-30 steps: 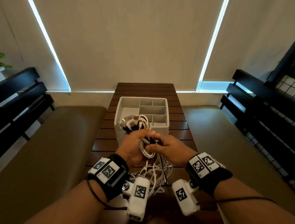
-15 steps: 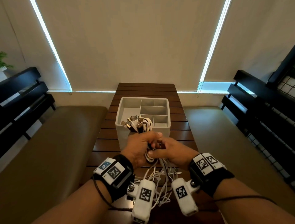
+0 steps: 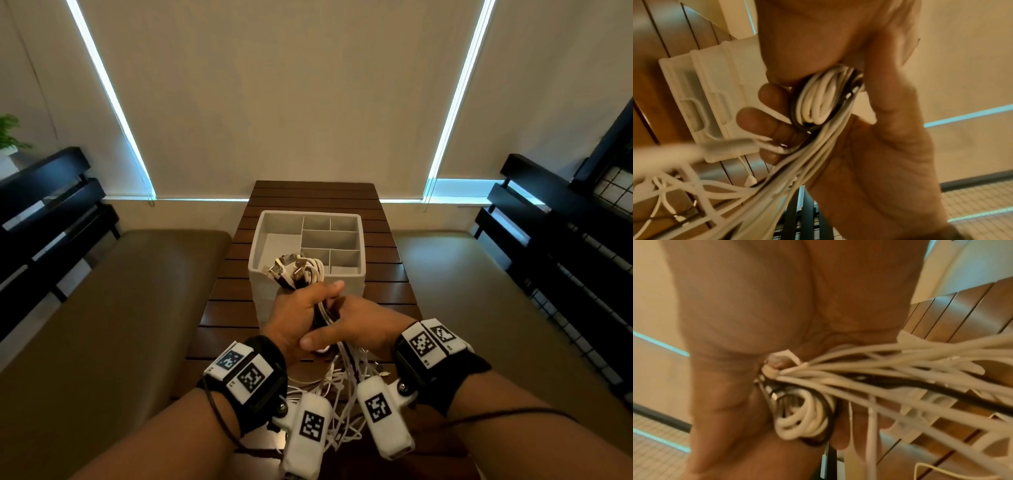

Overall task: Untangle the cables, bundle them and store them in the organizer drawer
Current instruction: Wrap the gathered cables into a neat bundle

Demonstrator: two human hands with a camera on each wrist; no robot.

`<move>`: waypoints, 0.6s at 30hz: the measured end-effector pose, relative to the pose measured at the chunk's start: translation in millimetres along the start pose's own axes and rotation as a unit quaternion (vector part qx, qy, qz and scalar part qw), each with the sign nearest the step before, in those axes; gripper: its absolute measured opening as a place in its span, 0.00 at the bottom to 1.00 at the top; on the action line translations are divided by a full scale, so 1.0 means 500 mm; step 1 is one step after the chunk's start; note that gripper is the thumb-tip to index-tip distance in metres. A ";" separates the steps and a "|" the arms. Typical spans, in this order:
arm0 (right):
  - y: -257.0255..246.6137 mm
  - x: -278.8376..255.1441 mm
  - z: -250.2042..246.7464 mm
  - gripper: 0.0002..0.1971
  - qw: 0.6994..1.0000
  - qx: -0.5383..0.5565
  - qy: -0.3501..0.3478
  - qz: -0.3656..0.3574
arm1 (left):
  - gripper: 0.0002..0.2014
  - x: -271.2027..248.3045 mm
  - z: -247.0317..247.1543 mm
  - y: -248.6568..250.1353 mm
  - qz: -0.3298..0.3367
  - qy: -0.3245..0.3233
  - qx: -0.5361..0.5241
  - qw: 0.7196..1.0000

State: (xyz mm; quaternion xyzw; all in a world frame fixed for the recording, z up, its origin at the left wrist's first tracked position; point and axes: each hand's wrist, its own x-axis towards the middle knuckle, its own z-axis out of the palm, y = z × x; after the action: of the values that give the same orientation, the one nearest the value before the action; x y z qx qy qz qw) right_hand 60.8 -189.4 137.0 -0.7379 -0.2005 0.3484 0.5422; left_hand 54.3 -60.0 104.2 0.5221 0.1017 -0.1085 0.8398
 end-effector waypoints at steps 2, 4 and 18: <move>0.002 0.007 0.005 0.16 1.000 0.015 -0.008 0.012 | 0.15 -0.007 0.004 0.002 0.005 -0.009 0.027 1.000; 0.010 0.014 0.010 0.13 0.999 0.008 -0.020 0.037 | 0.15 -0.016 0.009 0.000 -0.003 -0.041 0.065 0.997; 0.034 0.019 0.041 0.09 0.992 -0.010 0.119 0.051 | 0.13 -0.008 0.007 0.003 -0.031 -0.048 0.032 0.998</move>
State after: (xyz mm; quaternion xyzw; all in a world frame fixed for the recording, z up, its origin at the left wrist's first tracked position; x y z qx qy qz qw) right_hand 50.7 -175.0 114.6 -0.7886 -0.0998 0.2833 0.5366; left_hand 50.9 -62.4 108.2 0.5396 0.0743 -0.1624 0.8228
